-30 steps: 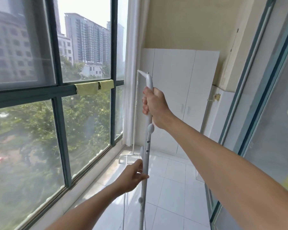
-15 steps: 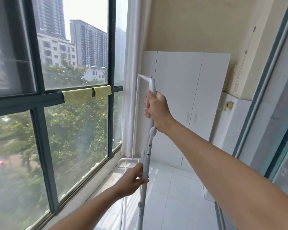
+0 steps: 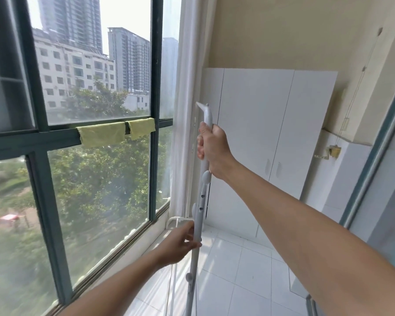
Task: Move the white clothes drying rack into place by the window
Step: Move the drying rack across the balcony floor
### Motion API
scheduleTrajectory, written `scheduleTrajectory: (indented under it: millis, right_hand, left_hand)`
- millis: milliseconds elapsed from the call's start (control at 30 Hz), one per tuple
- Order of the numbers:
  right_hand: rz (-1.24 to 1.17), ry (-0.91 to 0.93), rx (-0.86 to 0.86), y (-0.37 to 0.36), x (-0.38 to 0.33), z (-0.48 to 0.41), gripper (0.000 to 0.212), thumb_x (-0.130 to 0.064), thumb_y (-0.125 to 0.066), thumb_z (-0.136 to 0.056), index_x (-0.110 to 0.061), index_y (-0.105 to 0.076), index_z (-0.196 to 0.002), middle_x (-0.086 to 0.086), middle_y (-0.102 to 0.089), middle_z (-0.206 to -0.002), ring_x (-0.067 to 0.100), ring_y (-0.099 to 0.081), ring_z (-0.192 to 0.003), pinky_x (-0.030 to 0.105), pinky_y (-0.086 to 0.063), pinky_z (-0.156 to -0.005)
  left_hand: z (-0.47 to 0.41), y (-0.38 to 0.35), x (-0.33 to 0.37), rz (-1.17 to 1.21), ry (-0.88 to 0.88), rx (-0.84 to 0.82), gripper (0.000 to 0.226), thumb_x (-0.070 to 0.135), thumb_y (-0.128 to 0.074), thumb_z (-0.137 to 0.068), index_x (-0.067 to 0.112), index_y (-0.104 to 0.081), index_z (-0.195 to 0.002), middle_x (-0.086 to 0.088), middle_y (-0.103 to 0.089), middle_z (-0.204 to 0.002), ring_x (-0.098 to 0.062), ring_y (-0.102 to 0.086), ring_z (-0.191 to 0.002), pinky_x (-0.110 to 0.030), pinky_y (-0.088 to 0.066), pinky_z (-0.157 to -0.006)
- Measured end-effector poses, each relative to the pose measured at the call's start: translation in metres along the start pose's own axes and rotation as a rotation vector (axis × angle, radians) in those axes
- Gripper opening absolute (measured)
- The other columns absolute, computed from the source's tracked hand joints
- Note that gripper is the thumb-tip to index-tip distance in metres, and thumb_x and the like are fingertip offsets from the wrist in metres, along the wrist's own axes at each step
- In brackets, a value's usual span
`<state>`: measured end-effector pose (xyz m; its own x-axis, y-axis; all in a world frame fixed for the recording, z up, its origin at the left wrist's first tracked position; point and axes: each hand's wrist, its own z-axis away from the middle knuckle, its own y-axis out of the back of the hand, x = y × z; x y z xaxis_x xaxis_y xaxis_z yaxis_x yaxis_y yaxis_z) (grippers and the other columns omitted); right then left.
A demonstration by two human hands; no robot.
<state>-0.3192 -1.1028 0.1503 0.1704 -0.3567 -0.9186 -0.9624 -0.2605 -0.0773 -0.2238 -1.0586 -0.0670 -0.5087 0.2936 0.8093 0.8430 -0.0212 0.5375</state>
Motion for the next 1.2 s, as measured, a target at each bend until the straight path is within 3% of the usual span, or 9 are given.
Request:
scheduleTrajectory:
  millis: [267,433,600,733,900,1067,1200]
  right_hand:
    - [-0.017,0.004,-0.047,0.008,0.014,-0.027,0.021,-0.024,-0.039,-0.098,-0.015,-0.041,-0.079,-0.001,-0.036,-0.058,0.006,-0.030,-0.035,0.020,-0.030,-0.036]
    - [-0.026,0.018,-0.031,0.009,0.008,-0.044,0.022,-0.024,-0.039,-0.098,-0.014,-0.042,-0.078,-0.001,-0.037,-0.058,0.005,-0.032,-0.034,0.020,-0.031,-0.036]
    - [-0.014,0.013,-0.074,0.007,0.031,-0.045,0.020,-0.025,-0.039,-0.098,-0.017,-0.042,-0.080,-0.001,-0.038,-0.060,0.005,-0.033,-0.035,0.019,-0.033,-0.036]
    - [-0.011,0.014,-0.097,0.004,0.037,-0.043,0.017,-0.027,-0.041,-0.097,-0.016,-0.044,-0.084,-0.001,-0.039,-0.061,0.005,-0.034,-0.036,0.019,-0.035,-0.037]
    - [0.018,0.022,-0.137,0.000,0.035,-0.036,0.017,-0.030,-0.044,-0.096,-0.016,-0.046,-0.087,0.001,-0.045,-0.062,0.008,-0.041,-0.039,0.021,-0.042,-0.041]
    - [0.048,0.024,-0.137,-0.003,0.031,-0.027,0.019,-0.032,-0.044,-0.096,-0.014,-0.049,-0.092,0.004,-0.053,-0.066,0.007,-0.049,-0.041,0.017,-0.043,-0.041]
    - [0.042,0.015,-0.135,-0.004,0.027,-0.020,0.018,-0.028,-0.044,-0.097,-0.012,-0.050,-0.091,0.005,-0.057,-0.069,0.012,-0.053,-0.052,0.025,-0.048,-0.055]
  left_hand:
    - [-0.032,-0.002,-0.017,-0.009,0.011,-0.005,0.020,0.009,-0.062,-0.084,0.011,-0.051,-0.100,-0.013,-0.063,-0.099,-0.017,-0.065,-0.093,-0.035,-0.056,-0.087]
    - [-0.048,0.006,-0.015,0.014,-0.003,-0.006,0.021,0.009,-0.063,-0.084,0.025,-0.049,-0.086,-0.004,-0.063,-0.092,-0.021,-0.065,-0.097,-0.035,-0.056,-0.087]
    - [-0.044,-0.001,-0.030,0.031,0.030,0.004,0.020,0.006,-0.062,-0.084,0.010,-0.050,-0.100,-0.010,-0.062,-0.095,-0.015,-0.064,-0.090,-0.027,-0.055,-0.084]
    - [-0.039,0.002,-0.032,0.054,0.031,0.003,0.032,0.004,-0.061,-0.085,0.031,-0.047,-0.094,-0.006,-0.061,-0.095,-0.018,-0.063,-0.093,-0.019,-0.053,-0.080]
    - [-0.032,0.008,-0.034,0.086,0.081,-0.023,0.031,0.000,-0.064,-0.082,0.024,-0.050,-0.097,-0.005,-0.060,-0.091,-0.016,-0.061,-0.088,-0.027,-0.054,-0.081]
    - [-0.022,0.008,-0.032,0.117,0.113,-0.033,0.029,-0.001,-0.062,-0.083,0.024,-0.050,-0.090,-0.003,-0.060,-0.090,-0.009,-0.061,-0.086,-0.020,-0.056,-0.076]
    - [-0.017,0.006,-0.027,0.104,0.104,-0.026,0.026,-0.003,-0.061,-0.083,0.013,-0.049,-0.101,-0.002,-0.058,-0.090,-0.010,-0.060,-0.086,-0.015,-0.054,-0.075]
